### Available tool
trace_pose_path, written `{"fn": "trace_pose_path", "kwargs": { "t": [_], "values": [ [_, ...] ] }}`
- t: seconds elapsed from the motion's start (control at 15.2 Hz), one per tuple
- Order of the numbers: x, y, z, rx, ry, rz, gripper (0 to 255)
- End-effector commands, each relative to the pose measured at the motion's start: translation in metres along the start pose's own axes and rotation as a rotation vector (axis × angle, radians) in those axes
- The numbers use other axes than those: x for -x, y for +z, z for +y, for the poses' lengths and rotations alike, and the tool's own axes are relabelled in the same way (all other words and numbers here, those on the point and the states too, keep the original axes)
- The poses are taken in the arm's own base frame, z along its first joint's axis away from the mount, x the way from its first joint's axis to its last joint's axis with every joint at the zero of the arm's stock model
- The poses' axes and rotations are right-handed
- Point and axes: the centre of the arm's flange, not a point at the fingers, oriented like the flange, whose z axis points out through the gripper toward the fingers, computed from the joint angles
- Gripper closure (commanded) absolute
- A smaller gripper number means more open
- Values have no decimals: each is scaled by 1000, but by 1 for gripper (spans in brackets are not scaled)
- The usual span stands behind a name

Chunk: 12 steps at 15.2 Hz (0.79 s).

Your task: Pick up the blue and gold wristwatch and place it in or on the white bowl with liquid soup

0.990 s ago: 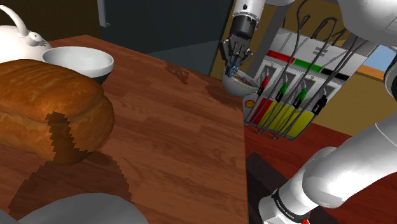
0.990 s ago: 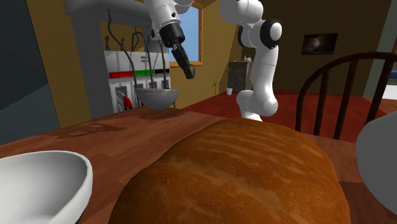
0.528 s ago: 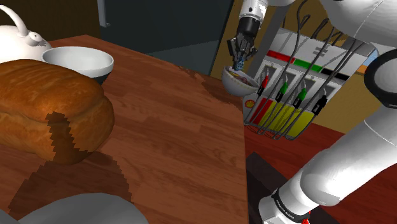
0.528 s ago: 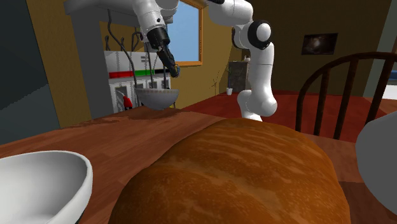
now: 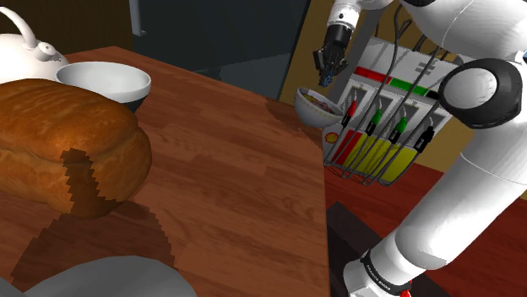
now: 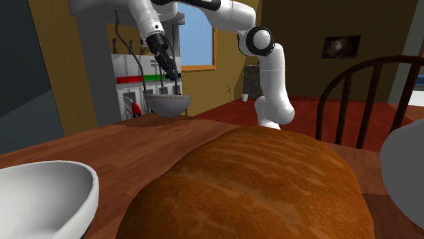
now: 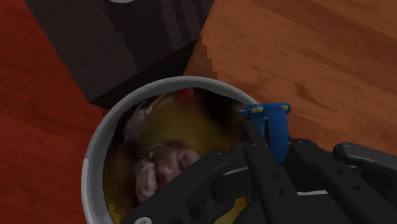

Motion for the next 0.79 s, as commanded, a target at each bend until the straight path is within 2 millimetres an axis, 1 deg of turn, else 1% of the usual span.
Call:
{"fn": "trace_pose_path", "kwargs": {
  "t": [0.0, 0.07, 0.73],
  "values": [
    [-20, -12, 17, 1, -2, 0, 255],
    [-30, -18, 27, 1, -2, 0, 255],
    [-51, 30, 34, 1, -2, 0, 255]
  ]
}}
